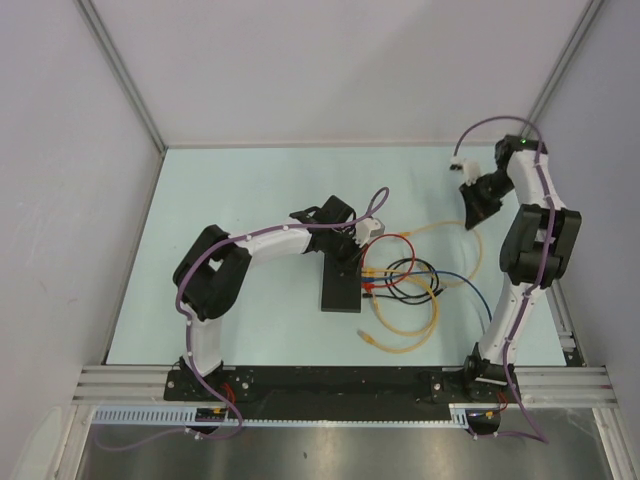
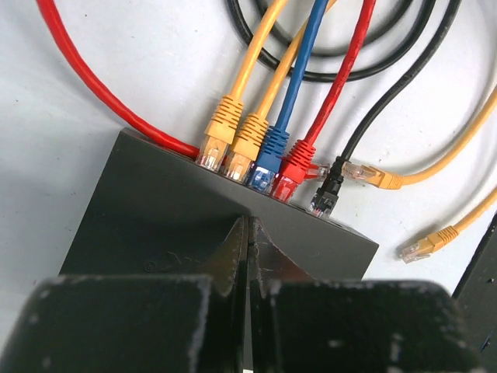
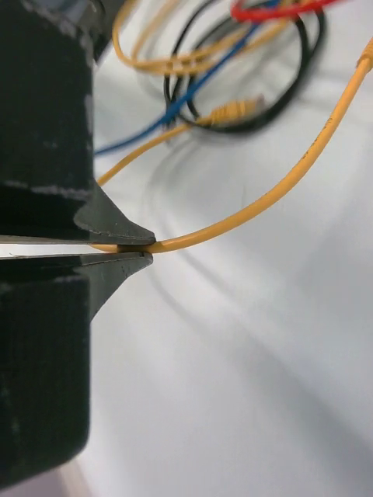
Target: Pull the plug from the switch port
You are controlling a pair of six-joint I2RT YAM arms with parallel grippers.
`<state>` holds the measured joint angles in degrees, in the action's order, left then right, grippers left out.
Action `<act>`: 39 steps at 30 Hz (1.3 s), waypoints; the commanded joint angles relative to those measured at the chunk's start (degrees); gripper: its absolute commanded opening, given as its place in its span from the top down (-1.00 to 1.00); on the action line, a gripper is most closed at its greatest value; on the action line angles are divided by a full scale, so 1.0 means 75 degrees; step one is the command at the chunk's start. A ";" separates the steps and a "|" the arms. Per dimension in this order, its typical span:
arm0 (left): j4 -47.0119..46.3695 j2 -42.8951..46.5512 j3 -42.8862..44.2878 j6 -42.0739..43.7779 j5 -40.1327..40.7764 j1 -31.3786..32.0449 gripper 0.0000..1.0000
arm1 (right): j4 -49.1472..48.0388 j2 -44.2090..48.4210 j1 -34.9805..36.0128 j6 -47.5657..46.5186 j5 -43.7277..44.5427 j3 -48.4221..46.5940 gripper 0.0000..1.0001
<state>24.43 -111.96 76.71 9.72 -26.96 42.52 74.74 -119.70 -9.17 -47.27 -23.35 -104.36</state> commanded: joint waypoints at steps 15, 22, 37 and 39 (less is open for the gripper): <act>0.0247 0.0069 -0.0267 0.0392 0.0466 0.0049 0.95 | -0.0449 -0.2579 -0.0137 0.0477 0.1507 -0.4121 0.45; 0.0306 0.0174 -0.0349 0.0533 0.0618 0.0096 0.94 | -0.0836 -0.1726 0.0004 0.1098 0.1450 -0.3666 -0.11; 0.0318 0.0092 -0.0278 0.0474 0.0490 0.0190 0.92 | -0.1972 0.2122 0.0520 -0.0472 0.1228 0.3426 0.17; 0.0318 0.0116 -0.0313 0.0474 0.0489 0.0190 0.92 | -0.2066 0.1875 0.0461 -0.0424 0.1157 0.3426 0.17</act>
<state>24.18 -111.09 75.94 12.05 -24.97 43.48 64.97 -102.87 -4.56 -47.37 -15.05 -79.18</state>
